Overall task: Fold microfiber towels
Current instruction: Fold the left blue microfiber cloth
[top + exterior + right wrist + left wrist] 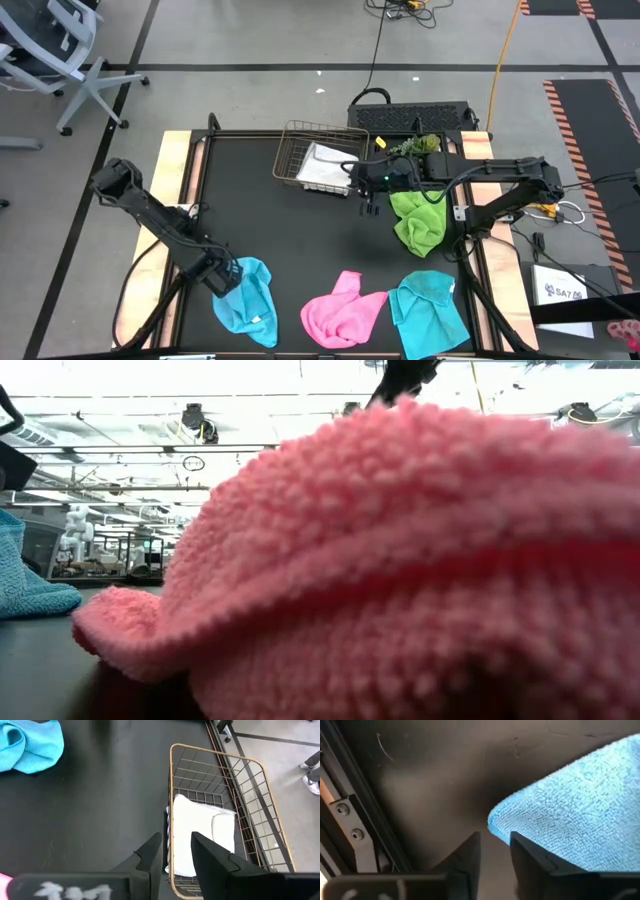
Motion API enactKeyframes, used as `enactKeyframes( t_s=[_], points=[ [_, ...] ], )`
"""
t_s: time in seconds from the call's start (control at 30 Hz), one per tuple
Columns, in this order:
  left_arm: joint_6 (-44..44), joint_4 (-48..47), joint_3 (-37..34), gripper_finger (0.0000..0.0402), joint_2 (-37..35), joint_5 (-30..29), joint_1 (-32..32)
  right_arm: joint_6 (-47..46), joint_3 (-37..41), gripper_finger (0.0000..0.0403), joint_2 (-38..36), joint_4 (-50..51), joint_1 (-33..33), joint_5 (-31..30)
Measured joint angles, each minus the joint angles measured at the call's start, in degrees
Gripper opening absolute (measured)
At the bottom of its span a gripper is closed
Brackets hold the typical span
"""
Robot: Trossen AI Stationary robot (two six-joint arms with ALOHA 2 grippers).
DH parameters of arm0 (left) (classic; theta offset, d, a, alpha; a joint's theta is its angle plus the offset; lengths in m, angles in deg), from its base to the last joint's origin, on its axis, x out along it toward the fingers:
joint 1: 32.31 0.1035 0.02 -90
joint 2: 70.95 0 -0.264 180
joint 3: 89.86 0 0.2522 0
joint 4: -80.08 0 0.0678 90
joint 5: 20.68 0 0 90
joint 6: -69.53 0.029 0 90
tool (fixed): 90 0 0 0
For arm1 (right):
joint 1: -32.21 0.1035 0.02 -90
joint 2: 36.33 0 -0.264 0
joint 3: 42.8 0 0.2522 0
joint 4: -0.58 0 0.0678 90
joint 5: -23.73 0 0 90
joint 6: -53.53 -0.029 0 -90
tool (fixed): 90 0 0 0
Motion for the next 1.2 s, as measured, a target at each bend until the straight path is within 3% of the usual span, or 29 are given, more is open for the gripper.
enactKeyframes(
  t_s=[0.3,0.77,0.9,1.07,1.2],
  points=[
    [0.0,0.6,0.0,0.0167,0.0,-2.9,0.0,0.0,0.0,0.0096,0.0,-0.3,0.0,0.0],
    [1.3,11.7,-7.4,0.0162,-0.5,-3.4,0.0,0.0,0.0,0.0096,0.0,-0.3,0.0,0.0],
    [1.4,11.8,-7.2,0.0129,-0.5,-3.3,0.0,0.0,0.0,0.0096,0.0,-0.2,0.0,0.0],
    [1.5,11.7,-6.8,0.0024,-2.4,-3.1,0.4,0.0,0.0,0.0096,0.0,-0.2,0.0,-0.1],
    [1.6,11.4,-6.9,0.0011,-4.6,-5.3,1.7,-0.4,0.0,0.0096,0.0,-0.3,0.0,0.0]
  ],
)
